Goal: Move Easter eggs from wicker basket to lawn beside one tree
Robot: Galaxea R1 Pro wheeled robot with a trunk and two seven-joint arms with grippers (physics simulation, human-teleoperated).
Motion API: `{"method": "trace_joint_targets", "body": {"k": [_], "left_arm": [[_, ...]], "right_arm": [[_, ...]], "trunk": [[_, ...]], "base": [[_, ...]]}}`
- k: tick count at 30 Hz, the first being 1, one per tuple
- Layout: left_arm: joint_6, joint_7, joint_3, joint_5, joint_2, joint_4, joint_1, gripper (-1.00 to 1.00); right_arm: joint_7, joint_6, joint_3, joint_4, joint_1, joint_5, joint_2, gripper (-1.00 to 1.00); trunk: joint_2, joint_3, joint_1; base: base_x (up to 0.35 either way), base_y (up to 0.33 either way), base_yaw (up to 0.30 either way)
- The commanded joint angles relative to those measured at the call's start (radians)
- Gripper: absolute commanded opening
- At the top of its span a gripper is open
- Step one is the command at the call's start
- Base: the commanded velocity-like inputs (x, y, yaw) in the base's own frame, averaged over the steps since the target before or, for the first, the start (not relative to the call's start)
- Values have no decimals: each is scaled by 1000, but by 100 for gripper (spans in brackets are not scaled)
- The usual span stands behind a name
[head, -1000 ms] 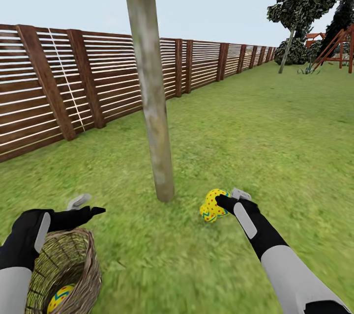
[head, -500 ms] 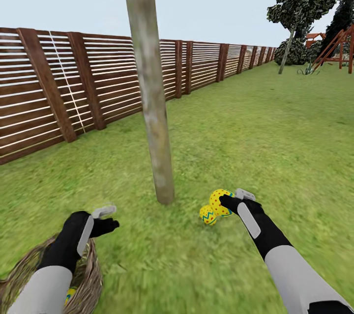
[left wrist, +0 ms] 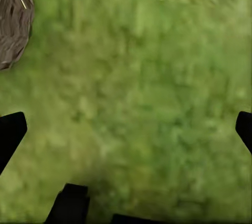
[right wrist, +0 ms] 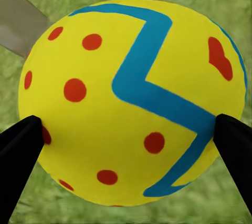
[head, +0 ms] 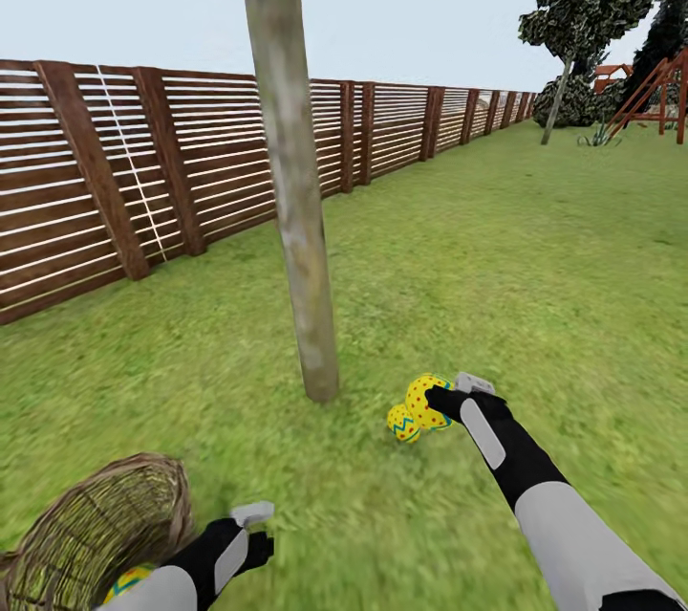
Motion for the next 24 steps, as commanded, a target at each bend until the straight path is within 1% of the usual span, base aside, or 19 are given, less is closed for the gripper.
{"method": "trace_joint_targets", "body": {"k": [1, 3, 5, 7, 10, 12, 15, 17, 19, 24], "left_arm": [[-33, 4, 2, 5, -1, 28, 1, 100], [-58, 4, 1, 5, 4, 42, 4, 100], [-89, 4, 0, 6, 10, 46, 12, 100], [-123, 3, -1, 5, 9, 47, 36, 100], [-135, 0, -2, 4, 8, 47, 50, 100], [-143, -3, -3, 2, 4, 48, 61, 100], [-210, -8, -19, 1, 2, 48, 78, 100], [-227, -7, -34, -14, 0, 53, 86, 100], [-232, -5, -46, -22, 0, 55, 88, 100], [-233, -3, -48, -24, 0, 55, 89, 100]], "right_arm": [[-9, 41, 4, 1, 2, -8, 0, -100], [-7, 70, 0, -1, 4, -5, -7, -100], [-7, 78, 2, -1, 5, -5, -34, -100], [-8, 79, 4, -1, 5, -4, -45, -100], [-8, 79, 5, -2, 5, -4, -46, -100], [-9, 79, 5, -3, 5, -4, -44, -100], [-11, 79, 8, -3, 5, -4, -38, -100], [-12, 79, 10, -2, 5, -4, -36, -100], [-12, 81, 11, -1, 5, -3, -36, -100], [-12, 81, 12, 0, 5, -3, -37, -100]], "trunk": [[7, 2, -4], [21, 9, -12], [35, 15, -19], [49, 21, -27], [70, 31, -39], [70, 31, -39], [70, 31, -39], [70, 31, -39], [70, 31, -39], [70, 31, -39]], "base": [[0, 0, 0], [0, 0, 0], [0, 0, 0], [0, 0, 0], [0, 0, 0], [0, 0, 0], [19, -2, 0], [169, -105, 0], [232, -172, 0], [246, -195, 0]]}}
